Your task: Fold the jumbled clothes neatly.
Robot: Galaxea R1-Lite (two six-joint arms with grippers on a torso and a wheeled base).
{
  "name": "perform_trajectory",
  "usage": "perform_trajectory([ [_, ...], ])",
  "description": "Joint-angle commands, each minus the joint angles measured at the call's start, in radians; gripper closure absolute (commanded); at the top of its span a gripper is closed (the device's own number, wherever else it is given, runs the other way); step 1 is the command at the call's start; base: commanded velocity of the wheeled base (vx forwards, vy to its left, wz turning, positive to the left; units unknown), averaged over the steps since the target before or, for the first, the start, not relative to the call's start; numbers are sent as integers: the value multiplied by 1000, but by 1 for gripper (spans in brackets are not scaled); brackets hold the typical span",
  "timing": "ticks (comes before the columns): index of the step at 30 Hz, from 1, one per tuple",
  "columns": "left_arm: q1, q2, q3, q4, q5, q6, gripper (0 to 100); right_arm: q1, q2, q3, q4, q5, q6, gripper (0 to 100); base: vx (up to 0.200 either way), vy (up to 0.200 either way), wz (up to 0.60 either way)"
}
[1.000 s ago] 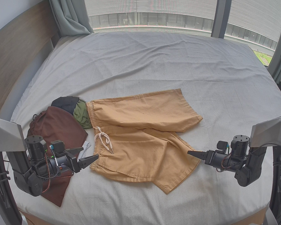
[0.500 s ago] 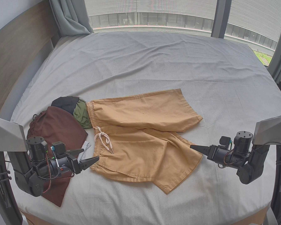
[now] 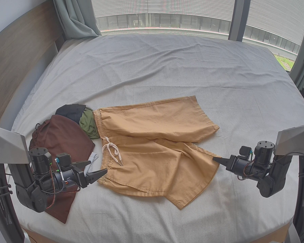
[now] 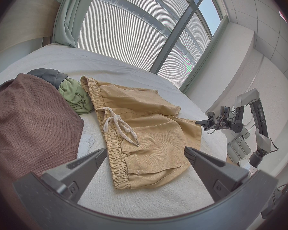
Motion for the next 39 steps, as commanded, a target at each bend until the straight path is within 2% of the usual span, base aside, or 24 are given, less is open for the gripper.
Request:
perform_trajectory([
  [1,1,0,3,-1,0,-1,0,-7,2,-18,1,-2,0,100,0,0,0],
  [8,-7,-8,3,-1,1,1,0,-1,3,-54,1,-81,-3,100,0,0,0],
  [13,-6,-9,5,-1,1,1,0,-13,17,-88,1,-81,-5,100,0,0,0],
  [26,-4,-9,5,-1,1,1,0,-110,19,-228,82,-80,-10,100,0,0,0],
  [39,-4,-6,9,-1,1,-1,0,-96,72,-427,223,-80,-25,100,0,0,0],
])
